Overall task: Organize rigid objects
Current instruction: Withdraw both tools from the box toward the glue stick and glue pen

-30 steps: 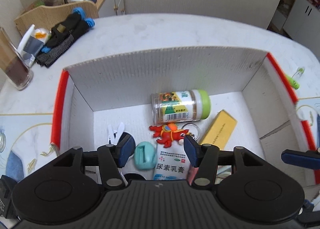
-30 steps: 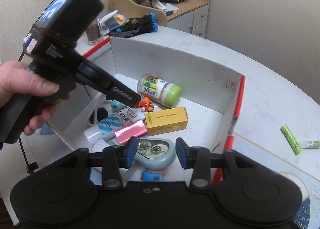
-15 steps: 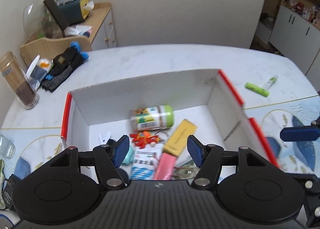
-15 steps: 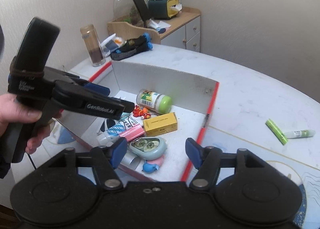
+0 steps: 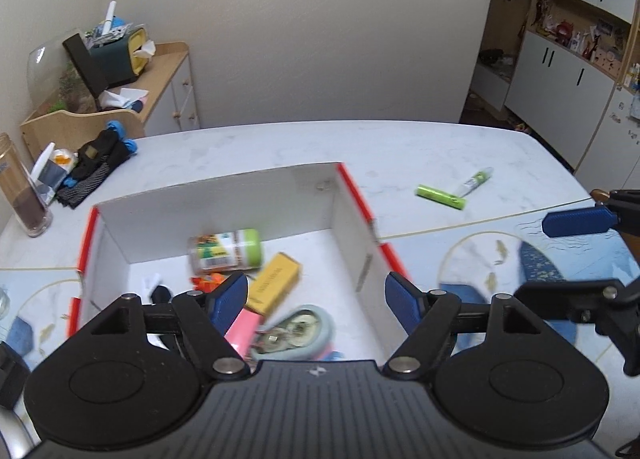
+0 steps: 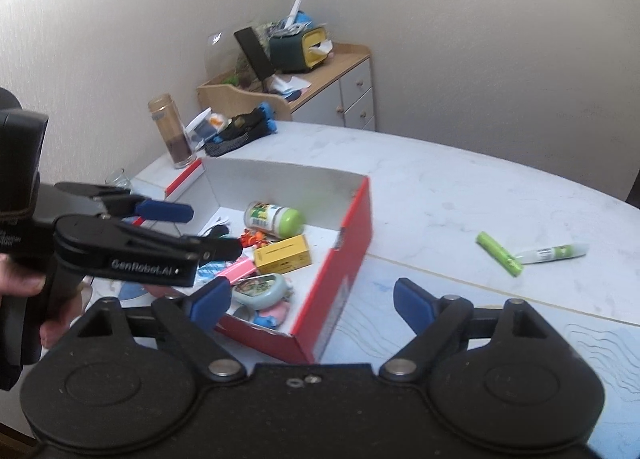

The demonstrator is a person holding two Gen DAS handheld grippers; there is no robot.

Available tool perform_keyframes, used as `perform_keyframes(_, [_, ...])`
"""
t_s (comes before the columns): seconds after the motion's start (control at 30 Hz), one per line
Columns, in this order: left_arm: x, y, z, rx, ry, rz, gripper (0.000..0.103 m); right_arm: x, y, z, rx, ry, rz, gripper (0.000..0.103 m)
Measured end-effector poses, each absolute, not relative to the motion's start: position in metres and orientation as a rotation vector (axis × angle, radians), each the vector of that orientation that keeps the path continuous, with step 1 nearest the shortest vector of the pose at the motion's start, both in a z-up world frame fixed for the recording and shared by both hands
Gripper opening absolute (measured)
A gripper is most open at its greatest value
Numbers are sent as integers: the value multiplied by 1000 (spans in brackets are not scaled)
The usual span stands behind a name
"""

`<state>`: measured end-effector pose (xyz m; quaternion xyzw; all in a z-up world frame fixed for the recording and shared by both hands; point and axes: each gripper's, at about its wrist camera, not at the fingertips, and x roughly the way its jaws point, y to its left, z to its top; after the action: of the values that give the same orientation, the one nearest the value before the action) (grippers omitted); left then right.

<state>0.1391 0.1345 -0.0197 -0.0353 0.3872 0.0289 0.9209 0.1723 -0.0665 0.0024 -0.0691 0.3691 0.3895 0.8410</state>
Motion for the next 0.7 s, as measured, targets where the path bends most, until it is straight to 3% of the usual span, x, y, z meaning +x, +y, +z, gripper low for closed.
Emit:
perform_keyframes(0.17, [140,104,-21,-89,785,20,86,177,-100,5,-120,769,809,95])
perform_keyframes(0.43, [157,48,-28,-100,782,5,91,193,-166,-2,-99,784,753,98])
perform_keyframes(0.5, [163,31,-30,-87,779,22,103,199,-184,-4,-98,785,741,98])
perform_keyframes(0.7, [180,-13,-33,-87,763,29,103,217,-238,-8,-100,782,696,98])
